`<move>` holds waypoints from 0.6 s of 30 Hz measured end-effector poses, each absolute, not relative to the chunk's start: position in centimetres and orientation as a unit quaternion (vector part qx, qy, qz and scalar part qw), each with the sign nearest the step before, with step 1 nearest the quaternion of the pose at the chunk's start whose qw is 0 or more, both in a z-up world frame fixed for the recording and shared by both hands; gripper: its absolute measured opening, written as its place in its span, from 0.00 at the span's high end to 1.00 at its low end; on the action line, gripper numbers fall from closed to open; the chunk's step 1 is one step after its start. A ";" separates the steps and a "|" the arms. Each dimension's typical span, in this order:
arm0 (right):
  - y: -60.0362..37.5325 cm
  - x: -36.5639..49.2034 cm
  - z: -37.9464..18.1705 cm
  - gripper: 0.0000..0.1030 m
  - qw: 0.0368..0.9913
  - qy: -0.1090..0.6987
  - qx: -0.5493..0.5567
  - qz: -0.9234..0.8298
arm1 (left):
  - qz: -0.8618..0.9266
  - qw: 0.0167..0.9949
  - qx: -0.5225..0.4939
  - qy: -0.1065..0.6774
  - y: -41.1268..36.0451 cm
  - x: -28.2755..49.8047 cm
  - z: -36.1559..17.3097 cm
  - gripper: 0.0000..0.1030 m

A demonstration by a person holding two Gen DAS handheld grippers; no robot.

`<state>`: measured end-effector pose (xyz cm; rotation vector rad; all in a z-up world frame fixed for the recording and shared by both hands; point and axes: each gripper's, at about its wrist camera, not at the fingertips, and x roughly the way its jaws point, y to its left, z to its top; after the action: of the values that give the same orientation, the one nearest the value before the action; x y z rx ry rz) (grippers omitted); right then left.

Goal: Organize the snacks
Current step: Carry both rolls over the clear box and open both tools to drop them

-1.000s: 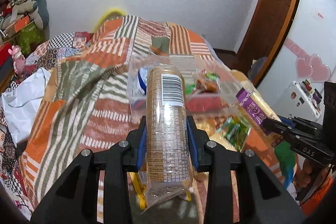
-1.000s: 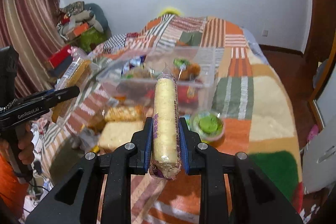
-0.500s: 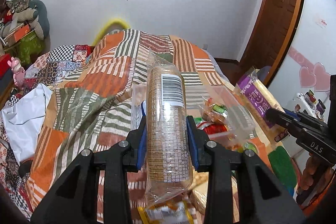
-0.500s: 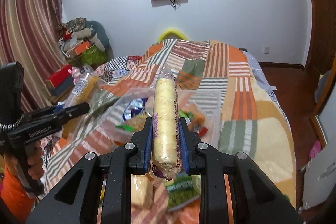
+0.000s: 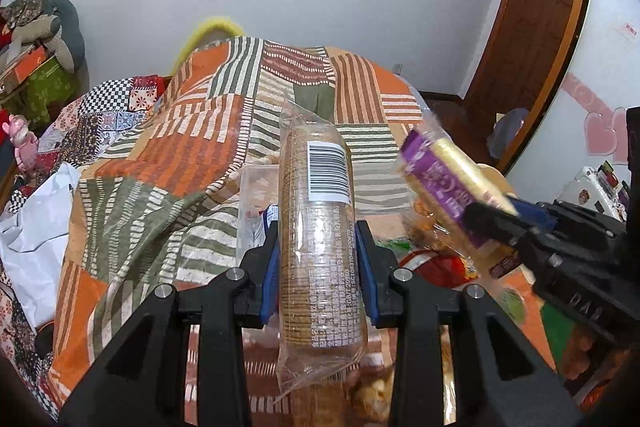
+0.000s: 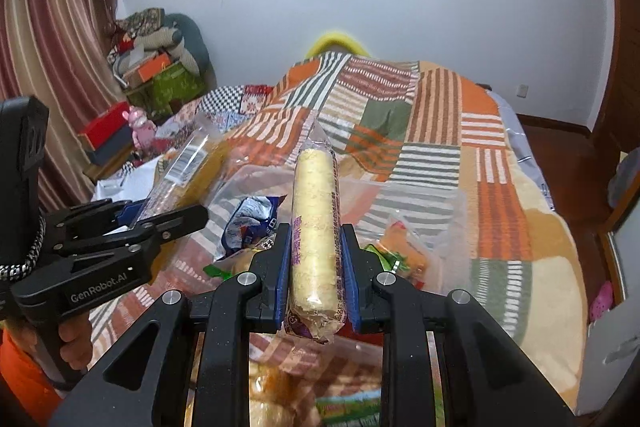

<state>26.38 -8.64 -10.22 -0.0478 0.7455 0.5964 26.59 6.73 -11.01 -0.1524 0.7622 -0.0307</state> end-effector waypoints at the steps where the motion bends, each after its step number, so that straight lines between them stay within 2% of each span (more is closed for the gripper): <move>1: -8.4 26.6 -10.5 0.80 0.887 0.362 -0.026 0.286 | -0.014 0.925 -0.074 0.373 6.7 27.0 -11.2 0.67; 18: -5.9 29.0 -13.6 0.78 0.862 0.417 -0.051 0.283 | 0.000 0.913 -0.077 0.400 7.5 30.4 -13.8 0.67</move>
<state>28.96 -5.93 -13.60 -0.1074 0.8738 0.5945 30.42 7.49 -13.81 -0.1594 0.8249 -0.0008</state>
